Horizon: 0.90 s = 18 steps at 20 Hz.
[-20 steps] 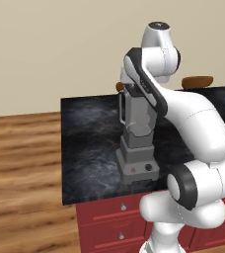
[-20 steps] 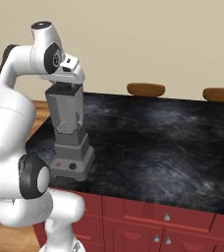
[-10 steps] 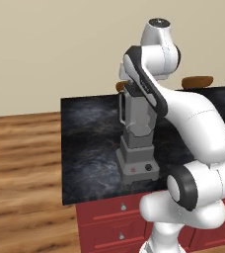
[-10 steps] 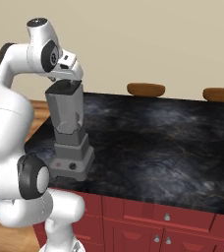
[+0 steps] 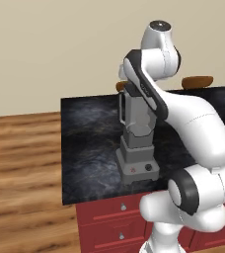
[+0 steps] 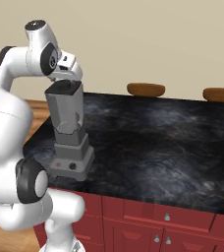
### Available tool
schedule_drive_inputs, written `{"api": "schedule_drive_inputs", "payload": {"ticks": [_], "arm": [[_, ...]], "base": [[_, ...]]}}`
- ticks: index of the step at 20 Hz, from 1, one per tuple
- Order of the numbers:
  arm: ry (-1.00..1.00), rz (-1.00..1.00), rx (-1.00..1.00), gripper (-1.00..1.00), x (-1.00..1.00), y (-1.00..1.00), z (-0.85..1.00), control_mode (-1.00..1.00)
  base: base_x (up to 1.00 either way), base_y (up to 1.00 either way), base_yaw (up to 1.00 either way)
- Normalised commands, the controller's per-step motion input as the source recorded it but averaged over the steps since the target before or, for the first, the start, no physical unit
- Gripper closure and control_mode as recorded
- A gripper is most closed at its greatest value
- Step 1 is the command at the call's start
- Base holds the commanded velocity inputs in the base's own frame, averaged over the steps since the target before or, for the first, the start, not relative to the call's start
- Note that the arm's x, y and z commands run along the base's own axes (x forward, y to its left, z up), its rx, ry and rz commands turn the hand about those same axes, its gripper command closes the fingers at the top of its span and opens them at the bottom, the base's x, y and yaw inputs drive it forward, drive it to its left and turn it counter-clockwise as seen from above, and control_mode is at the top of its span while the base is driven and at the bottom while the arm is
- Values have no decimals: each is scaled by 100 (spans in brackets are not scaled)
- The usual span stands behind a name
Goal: Open the blender lid, put the peach in the blender, close the lid, and start the blender.
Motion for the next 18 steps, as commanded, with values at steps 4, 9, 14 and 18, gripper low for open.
{"api": "schedule_drive_inputs", "payload": {"ticks": [4,9,14,18], "arm": [[-6,0,0,-100,0,1,-19,-100],[-11,0,0,-100,0,0,-1,-100],[-18,0,0,-100,-4,0,27,-100],[-15,0,0,-100,-12,0,36,-100]], "base": [[0,0,0],[0,0,0],[0,0,0],[0,0,0]]}}
